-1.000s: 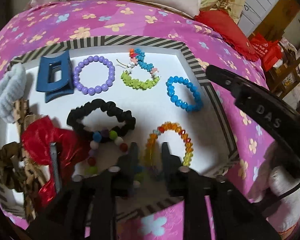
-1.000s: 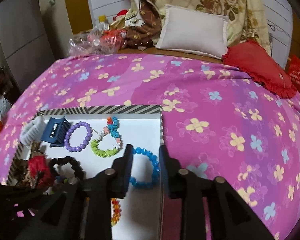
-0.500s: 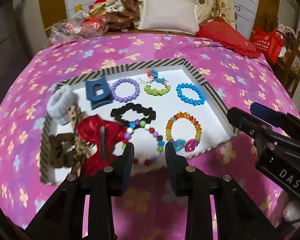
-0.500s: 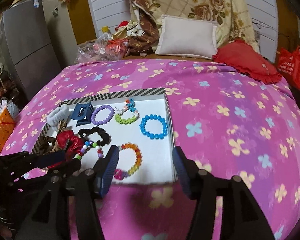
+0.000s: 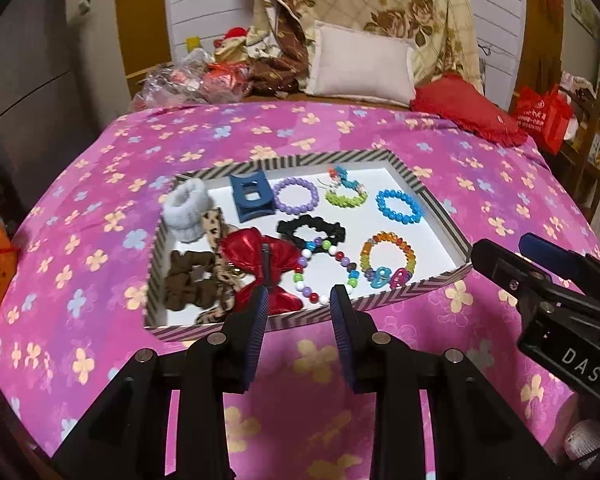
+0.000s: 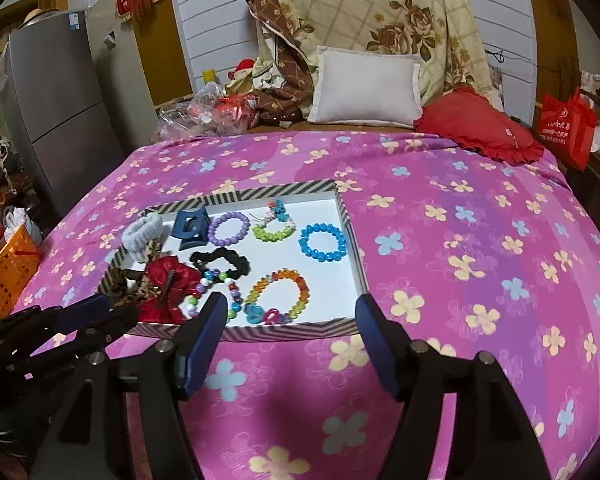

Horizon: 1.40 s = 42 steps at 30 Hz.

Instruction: Organize jewelry

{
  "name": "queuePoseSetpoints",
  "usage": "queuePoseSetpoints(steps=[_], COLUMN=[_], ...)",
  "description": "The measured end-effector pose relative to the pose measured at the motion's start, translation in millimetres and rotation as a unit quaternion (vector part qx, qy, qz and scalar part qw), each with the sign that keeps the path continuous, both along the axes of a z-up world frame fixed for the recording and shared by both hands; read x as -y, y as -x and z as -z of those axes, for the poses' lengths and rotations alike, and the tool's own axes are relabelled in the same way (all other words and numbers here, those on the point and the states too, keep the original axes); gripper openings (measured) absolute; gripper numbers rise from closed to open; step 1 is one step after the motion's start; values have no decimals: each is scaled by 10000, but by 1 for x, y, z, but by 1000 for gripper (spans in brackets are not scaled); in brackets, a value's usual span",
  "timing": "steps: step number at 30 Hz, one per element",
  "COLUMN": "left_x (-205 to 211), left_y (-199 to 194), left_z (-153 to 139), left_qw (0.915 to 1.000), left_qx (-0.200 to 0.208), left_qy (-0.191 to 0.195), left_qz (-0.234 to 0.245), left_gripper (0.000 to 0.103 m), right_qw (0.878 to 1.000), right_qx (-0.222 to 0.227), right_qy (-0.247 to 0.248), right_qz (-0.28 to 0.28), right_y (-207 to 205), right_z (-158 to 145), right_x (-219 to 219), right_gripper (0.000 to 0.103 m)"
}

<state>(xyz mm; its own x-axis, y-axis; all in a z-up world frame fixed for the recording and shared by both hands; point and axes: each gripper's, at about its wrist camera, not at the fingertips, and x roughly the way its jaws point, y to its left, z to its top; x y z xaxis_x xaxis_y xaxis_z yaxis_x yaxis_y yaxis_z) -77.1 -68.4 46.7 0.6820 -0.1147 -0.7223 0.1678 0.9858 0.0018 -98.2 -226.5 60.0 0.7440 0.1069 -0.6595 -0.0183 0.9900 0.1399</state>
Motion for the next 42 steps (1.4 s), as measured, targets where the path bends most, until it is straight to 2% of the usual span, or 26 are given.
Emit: queuePoseSetpoints(steps=[9, 15, 20, 26, 30, 34, 36, 38, 39, 42], left_x=[-23, -32, -38, -35, -37, -41, -40, -34, -32, -33], left_y=[15, 20, 21, 27, 30, 35, 36, 35, 35, 36], left_z=[-21, -30, -29, -30, -32, -35, -36, -35, -35, -32], left_qw=[9993, 9981, 9983, 9979, 9979, 9975, 9973, 9969, 9966, 9977], left_qx=[257, 445, 370, 475, 479, 547, 587, 572, 567, 471], left_qy=[162, 30, 53, -105, -25, 241, 94, -350, -453, -352], left_qz=[-238, -415, -444, -430, -436, -371, -435, -405, -391, -331], left_gripper=[34, 34, 34, 34, 34, 34, 34, 34, 34, 34], right_qw=[9998, 9997, 9996, 9996, 9996, 9997, 9998, 9998, 9998, 9999], right_qx=[130, 177, 173, 126, 155, 151, 137, 124, 118, 109], right_qy=[-122, -154, -208, -214, -182, -125, -118, -117, -117, -100], right_qz=[7, -2, -4, 101, 123, 113, 100, 85, 75, 55], right_y=[14, 18, 19, 19, 21, 21, 21, 21, 20, 20], right_z=[-13, -16, -18, -19, -22, -22, -21, -20, -20, -19], right_x=[-17, -26, -31, -29, -27, -29, -30, -31, -32, -34], right_gripper=[76, 76, 77, 83, 83, 83, 83, 83, 83, 83])
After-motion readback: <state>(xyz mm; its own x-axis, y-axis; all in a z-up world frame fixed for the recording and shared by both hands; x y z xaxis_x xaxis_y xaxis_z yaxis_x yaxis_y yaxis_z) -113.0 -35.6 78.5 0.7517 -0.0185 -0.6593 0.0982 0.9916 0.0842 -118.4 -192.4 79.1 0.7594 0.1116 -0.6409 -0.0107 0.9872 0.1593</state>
